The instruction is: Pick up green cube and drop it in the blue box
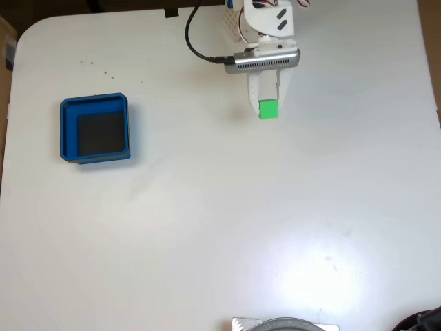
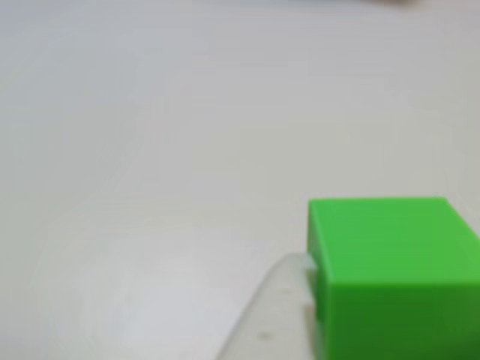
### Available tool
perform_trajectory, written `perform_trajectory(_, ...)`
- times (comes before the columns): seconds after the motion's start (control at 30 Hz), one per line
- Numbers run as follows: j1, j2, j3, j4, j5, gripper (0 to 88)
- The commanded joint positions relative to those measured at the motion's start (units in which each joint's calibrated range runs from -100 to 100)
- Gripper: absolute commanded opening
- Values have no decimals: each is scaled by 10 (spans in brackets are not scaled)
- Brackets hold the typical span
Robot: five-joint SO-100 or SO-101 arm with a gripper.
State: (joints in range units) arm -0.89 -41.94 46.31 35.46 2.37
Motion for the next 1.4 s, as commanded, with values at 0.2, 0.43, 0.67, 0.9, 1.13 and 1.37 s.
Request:
perform_trajectory(0.2,62,-23,-29,-61,1,43)
perform_trajectory(0.43,117,-21,-23,-61,1,44)
perform_trajectory(0.67,184,-20,-22,-61,1,44)
perform_trajectory(0.9,258,-17,-21,-60,0,44)
perform_trajectory(1.13,326,-17,-21,-59,-2,44)
perform_trajectory(1.37,382,-17,-21,-59,-2,44)
